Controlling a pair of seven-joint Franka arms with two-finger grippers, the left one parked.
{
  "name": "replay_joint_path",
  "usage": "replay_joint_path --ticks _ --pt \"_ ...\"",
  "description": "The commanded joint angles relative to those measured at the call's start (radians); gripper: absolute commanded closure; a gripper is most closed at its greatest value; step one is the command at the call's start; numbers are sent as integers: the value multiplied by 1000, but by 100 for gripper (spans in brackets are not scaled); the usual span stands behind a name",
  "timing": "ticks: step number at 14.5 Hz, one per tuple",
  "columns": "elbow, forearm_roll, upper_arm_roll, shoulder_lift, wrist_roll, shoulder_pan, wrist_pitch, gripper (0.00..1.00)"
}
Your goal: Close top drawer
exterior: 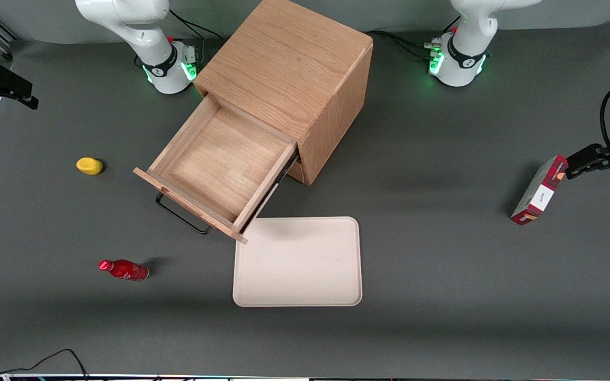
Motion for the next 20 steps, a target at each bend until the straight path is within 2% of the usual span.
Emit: replay_joint_path --ticks 1,7,9,11,16,20 --pt "31 -9 2 16 -23 -7 -16 0" --pt "34 8 6 19 -15 -3 -7 0" --pt "99 12 21 70 -9 10 -7 0" --pt "230 67 67 165 -12 10 -8 0" --pt "406 67 224 334 67 17 -7 0" --pt "431 79 275 377 114 36 19 0"
